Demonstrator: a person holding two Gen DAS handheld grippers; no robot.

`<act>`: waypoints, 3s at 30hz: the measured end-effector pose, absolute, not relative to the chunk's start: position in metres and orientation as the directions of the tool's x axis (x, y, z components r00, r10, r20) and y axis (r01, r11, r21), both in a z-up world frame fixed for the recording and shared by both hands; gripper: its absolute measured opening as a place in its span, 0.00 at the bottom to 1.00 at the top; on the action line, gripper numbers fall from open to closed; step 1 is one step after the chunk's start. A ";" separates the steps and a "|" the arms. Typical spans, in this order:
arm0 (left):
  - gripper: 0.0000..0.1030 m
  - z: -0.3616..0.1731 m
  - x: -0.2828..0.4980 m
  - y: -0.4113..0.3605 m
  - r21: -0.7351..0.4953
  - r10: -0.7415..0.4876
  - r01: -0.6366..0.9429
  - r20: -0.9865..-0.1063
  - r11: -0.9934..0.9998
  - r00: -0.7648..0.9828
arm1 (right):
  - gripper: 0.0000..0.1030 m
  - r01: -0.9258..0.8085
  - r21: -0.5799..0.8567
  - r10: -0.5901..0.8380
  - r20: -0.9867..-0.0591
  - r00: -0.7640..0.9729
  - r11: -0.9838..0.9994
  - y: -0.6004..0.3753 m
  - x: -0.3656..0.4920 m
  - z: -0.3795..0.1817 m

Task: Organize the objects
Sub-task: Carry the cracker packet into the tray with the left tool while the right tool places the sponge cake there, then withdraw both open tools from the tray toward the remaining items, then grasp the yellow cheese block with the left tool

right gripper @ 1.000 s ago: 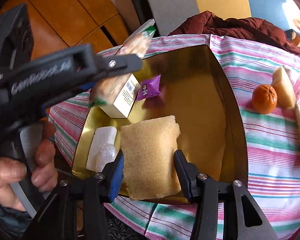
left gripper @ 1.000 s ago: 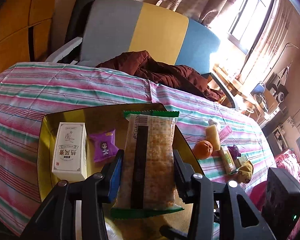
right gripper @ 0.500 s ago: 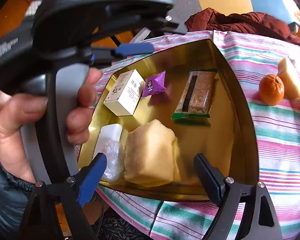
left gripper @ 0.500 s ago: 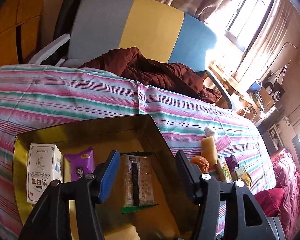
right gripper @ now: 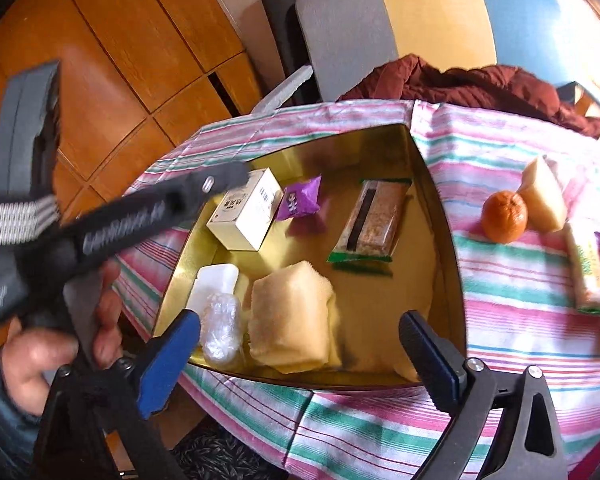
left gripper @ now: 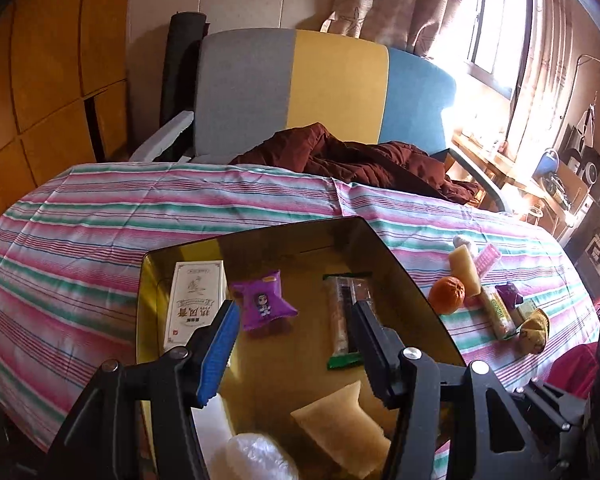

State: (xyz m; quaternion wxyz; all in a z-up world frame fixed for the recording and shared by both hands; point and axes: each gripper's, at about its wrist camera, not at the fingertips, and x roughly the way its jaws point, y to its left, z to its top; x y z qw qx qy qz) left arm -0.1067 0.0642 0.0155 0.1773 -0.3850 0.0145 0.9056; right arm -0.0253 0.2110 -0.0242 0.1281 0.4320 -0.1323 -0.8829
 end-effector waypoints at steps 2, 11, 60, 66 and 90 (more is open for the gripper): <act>0.57 0.015 -0.097 0.059 -0.090 0.292 -0.325 -0.699 -0.942 -0.653 | 0.99 0.111 0.323 -0.322 -0.727 -0.606 -0.940 0.210 -0.023 -0.020; 0.57 0.012 -0.070 0.053 -0.056 0.261 -0.315 -0.704 -0.948 -0.660 | 1.00 0.049 0.218 -0.196 -0.728 -0.657 -0.975 0.218 -0.016 -0.011; 0.57 0.004 -0.076 0.186 -0.094 0.436 -0.595 -0.772 -0.798 -0.463 | 1.00 -0.566 0.310 0.175 -0.745 -0.644 -0.764 0.508 0.016 -0.026; 0.56 0.002 -0.108 0.227 -0.121 0.444 -0.607 -0.793 -0.785 -0.417 | 1.00 -0.561 0.306 0.174 -0.745 -0.644 -0.769 0.506 0.015 -0.026; 0.56 -0.065 -0.193 0.346 -0.243 0.460 -0.651 -0.869 -0.719 -0.184 | 1.00 -0.508 0.337 0.080 -0.768 -0.636 -0.793 0.502 0.003 -0.036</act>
